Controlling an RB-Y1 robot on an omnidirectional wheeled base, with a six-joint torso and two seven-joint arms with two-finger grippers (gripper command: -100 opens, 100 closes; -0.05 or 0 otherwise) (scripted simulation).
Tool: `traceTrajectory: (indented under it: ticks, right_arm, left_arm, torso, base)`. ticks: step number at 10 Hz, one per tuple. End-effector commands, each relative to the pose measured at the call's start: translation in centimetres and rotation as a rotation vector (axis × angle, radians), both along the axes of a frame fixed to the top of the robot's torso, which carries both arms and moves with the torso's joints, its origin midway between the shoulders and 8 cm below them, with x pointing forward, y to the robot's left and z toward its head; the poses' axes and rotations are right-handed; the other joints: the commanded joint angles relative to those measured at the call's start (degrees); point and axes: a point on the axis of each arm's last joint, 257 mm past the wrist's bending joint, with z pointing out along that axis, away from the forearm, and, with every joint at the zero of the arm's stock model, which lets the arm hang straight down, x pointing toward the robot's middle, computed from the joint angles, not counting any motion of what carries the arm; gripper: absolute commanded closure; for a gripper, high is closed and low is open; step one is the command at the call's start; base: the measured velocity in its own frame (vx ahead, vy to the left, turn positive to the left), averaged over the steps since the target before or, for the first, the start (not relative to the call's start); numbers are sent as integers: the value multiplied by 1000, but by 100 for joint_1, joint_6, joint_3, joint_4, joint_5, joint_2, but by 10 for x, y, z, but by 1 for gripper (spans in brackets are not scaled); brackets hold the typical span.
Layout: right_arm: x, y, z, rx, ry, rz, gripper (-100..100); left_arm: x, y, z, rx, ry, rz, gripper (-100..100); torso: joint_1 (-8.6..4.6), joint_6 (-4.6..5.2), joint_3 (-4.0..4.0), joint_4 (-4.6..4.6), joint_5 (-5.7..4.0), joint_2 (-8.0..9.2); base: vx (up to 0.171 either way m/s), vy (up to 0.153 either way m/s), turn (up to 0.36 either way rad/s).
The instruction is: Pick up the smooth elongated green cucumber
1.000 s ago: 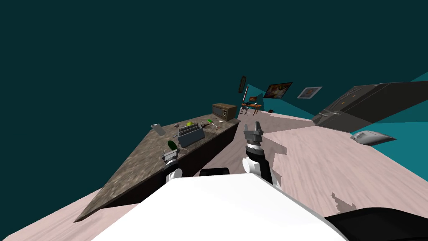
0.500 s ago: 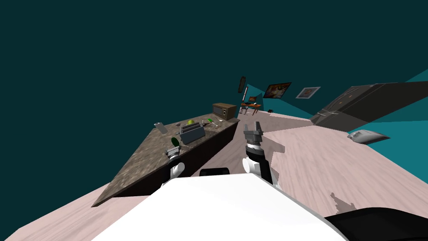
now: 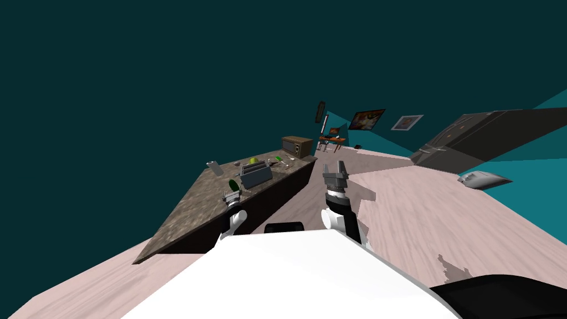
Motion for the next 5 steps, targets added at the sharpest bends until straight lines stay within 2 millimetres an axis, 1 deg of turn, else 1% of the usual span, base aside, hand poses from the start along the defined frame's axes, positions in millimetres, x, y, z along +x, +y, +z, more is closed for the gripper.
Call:
traceTrajectory:
  ticks: [1, 2, 3, 4, 5]
  right_arm:
    - [0, 0, 0, 0, 0, 0, 0]
    - [0, 0, 0, 0, 0, 0, 0]
    - [0, 0, 0, 0, 0, 0, 0]
    - [0, 0, 0, 0, 0, 0, 0]
    - [0, 0, 0, 0, 0, 0, 0]
  left_arm:
    - [4, -3, -11, -12, 20, -2, -100]
    - [11, 8, -3, 13, 6, 18, -100]
    - [20, 4, -1, 7, 0, 10, -100]
    - [30, -1, -3, -2, -1, 1, -100]
    - [28, -1, -13, -9, 19, 2, -100]
  torso:
    - [0, 0, 0, 0, 0, 0]
    - [-2, -1, -7, -3, 0, -12]
    - [5, -1, 0, -1, 0, 3]
    - [5, -2, 6, 2, 0, 10]
    - [1, -2, 0, 0, 0, 0]
  base:
    - [-9, 3, -1]
    - [-75, 22, 2]
    - [-96, 19, -8]
    - [-48, 5, 1]
    - [-7, -3, -1]
